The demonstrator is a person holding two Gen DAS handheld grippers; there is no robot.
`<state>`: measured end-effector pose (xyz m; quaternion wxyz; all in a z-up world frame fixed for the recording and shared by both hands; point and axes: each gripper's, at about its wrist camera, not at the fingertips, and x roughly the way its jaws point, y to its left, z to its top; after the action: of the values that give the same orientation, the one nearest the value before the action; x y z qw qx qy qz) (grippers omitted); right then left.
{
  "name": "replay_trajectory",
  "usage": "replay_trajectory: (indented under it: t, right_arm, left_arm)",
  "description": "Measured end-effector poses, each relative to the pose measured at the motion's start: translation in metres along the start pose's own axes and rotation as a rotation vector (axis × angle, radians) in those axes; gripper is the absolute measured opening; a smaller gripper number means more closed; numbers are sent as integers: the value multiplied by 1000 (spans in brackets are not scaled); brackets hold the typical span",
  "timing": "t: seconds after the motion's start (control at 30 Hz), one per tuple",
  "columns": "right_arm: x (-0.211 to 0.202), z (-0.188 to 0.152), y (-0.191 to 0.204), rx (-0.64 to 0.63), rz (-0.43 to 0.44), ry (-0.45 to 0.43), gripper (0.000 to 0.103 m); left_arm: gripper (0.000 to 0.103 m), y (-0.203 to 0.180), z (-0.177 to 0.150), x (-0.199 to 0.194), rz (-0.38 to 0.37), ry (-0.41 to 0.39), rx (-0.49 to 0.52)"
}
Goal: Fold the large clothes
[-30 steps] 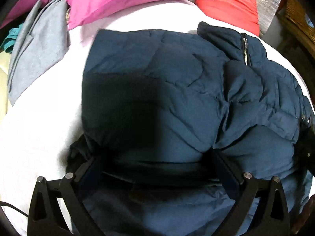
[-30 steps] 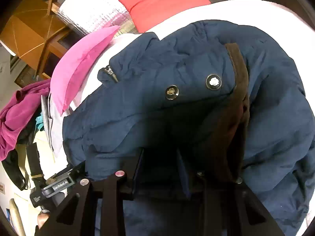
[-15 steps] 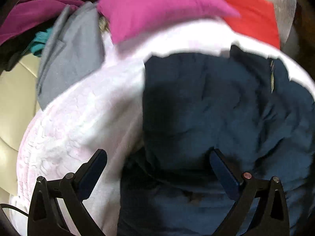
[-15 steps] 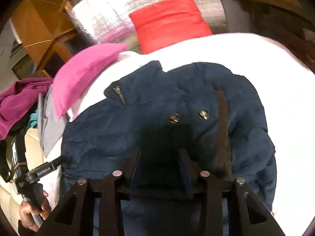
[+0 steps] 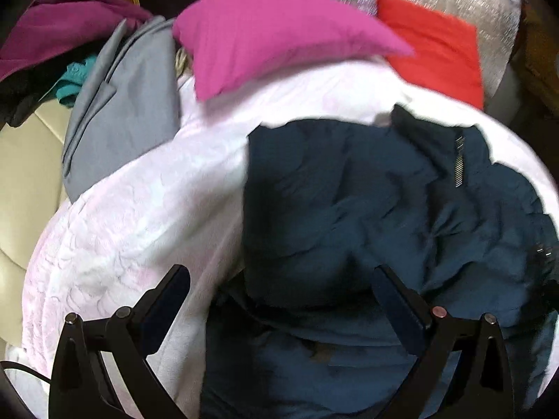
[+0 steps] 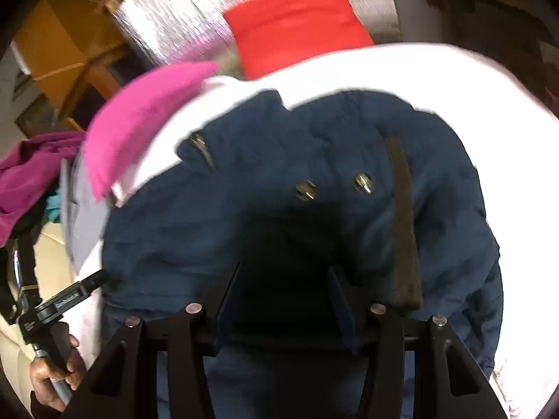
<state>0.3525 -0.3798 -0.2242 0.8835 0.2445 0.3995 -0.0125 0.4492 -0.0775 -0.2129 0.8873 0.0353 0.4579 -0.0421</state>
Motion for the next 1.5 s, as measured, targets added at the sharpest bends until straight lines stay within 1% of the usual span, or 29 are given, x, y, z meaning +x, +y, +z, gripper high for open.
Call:
replay_trajectory:
  t: [0.07, 0.13, 0.2, 0.23, 0.27, 0.3, 0.33, 0.4, 0.47, 0.57, 0.7, 0.8, 0.87, 0.9, 0.93, 0.97, 1.03, 1.07, 1.13, 1.2, 1.27, 1.33, 1.37, 1.43, 1.5]
  right_arm:
    - [-7, -1, 11, -40, 19, -35, 54]
    - [-7, -3, 22, -62, 35, -35, 54]
    - [3, -4, 25, -62, 40, -2, 54]
    - [9, -6, 24, -56, 36, 21, 54]
    - [19, -8, 22, -48, 29, 65, 54]
    - [30, -10, 19, -38, 19, 115, 54]
    - [34, -11, 17, -33, 19, 127, 54]
    - [35, -9, 14, -21, 30, 128, 54]
    - [31, -7, 14, -19, 38, 124, 54]
    - [19, -6, 12, -22, 51, 89, 54]
    - [-10, 5, -1, 9, 74, -11, 54]
    - [-17, 13, -15, 51, 78, -27, 54]
    - [-11, 12, -25, 94, 98, 6, 54]
    - [-3, 10, -29, 112, 108, 43, 54]
    - [4, 8, -32, 124, 110, 79, 54]
    - [12, 7, -35, 135, 108, 116, 54]
    - [22, 5, -40, 154, 122, 145, 54]
    - [21, 6, -42, 160, 130, 146, 54]
    - [15, 8, -45, 163, 148, 144, 54]
    - [6, 9, -47, 162, 156, 126, 54]
    - [-9, 12, -55, 171, 161, 87, 54]
    - [-22, 16, -65, 182, 153, 53, 55]
    - [-30, 17, -73, 195, 147, 38, 57]
    - [-42, 16, -87, 225, 136, 22, 59]
    - [-51, 17, -97, 237, 120, 20, 59]
  left_arm:
    - [103, -8, -4, -6, -13, -9, 13]
    - [103, -18, -8, 1, -16, 13, 46]
    - [103, -28, -11, 20, -15, 59, 79]
    - [103, -31, -12, 35, -11, 102, 99]
    - [103, -31, -12, 45, -10, 130, 107]
    - [103, -31, -14, 49, -18, 144, 98]
    - [103, -28, -13, 52, -33, 147, 76]
    - [103, -26, -12, 48, -41, 156, 66]
    - [103, -26, -9, 42, -37, 138, 62]
    - [103, -27, -3, 32, -26, 105, 78]
    - [103, -21, 4, 12, -18, 45, 63]
    - [103, -11, 6, 15, -18, 50, 39]
    - [103, -7, 3, 29, -3, 92, 32]
    - [103, -5, 1, 37, -1, 116, 34]
    - [103, -5, -2, 46, -10, 148, 36]
    - [103, -4, -4, 51, -23, 164, 29]
    - [103, 0, -3, 53, -46, 181, -7]
    - [103, 1, -2, 52, -47, 182, -10]
    - [103, -1, 1, 44, -28, 154, 11]
    - [103, -1, 3, 35, -10, 141, 27]
    - [103, 0, 5, 26, -10, 120, 32]
    - [103, 4, 7, 12, -21, 94, 23]
    - [103, 6, 8, 4, -28, 81, 22]
    - [103, 10, 6, -8, -35, 55, 28]
    - [103, 12, 1, -19, -25, 40, 37]
